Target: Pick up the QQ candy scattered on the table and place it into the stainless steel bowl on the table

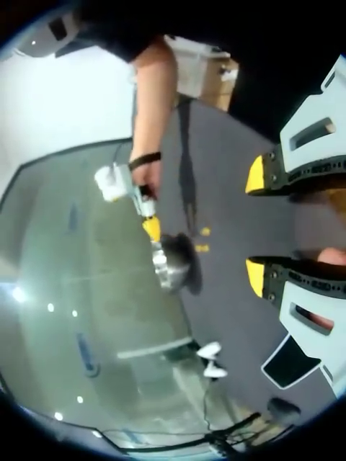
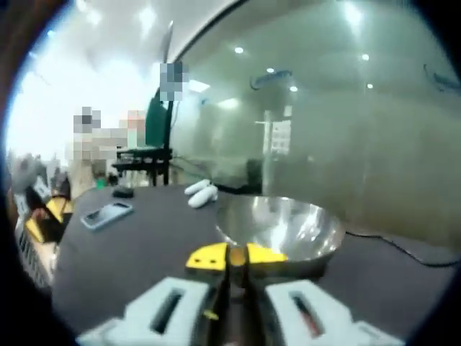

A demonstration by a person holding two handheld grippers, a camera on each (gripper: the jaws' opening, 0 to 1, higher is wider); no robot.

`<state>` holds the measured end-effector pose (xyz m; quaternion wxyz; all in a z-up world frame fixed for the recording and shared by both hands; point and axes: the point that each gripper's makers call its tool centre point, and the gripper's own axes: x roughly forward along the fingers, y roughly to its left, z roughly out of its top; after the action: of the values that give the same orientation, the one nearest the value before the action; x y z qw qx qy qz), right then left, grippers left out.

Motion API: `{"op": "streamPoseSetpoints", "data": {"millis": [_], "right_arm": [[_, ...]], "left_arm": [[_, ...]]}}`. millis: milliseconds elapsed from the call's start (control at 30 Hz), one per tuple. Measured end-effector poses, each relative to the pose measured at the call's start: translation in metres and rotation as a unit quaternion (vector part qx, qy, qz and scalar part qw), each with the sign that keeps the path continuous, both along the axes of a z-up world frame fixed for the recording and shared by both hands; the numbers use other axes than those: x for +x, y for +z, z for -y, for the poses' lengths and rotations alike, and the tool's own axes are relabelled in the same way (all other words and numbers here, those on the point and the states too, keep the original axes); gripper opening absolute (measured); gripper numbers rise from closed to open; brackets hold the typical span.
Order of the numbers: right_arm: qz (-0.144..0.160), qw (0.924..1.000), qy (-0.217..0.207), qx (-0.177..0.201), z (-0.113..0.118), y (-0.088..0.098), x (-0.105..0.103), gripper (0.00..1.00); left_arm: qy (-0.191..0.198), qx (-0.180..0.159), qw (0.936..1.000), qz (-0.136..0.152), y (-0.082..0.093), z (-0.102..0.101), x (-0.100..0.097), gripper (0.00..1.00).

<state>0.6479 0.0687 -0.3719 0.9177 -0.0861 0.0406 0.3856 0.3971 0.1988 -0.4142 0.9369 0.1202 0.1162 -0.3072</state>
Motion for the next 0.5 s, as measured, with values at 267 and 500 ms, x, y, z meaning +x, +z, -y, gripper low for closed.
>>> {"op": "streamPoseSetpoints", "data": {"millis": [267, 500], "right_arm": [[0.012, 0.9998, -0.014, 0.000, -0.007, 0.019, 0.039, 0.09], [0.018, 0.9993, -0.030, -0.010, -0.014, 0.019, 0.056, 0.09]], "left_arm": [[-0.001, -0.004, 1.0000, 0.004, 0.001, 0.000, -0.001, 0.35], [0.005, -0.005, 1.0000, 0.002, 0.000, -0.005, -0.001, 0.35]]}}
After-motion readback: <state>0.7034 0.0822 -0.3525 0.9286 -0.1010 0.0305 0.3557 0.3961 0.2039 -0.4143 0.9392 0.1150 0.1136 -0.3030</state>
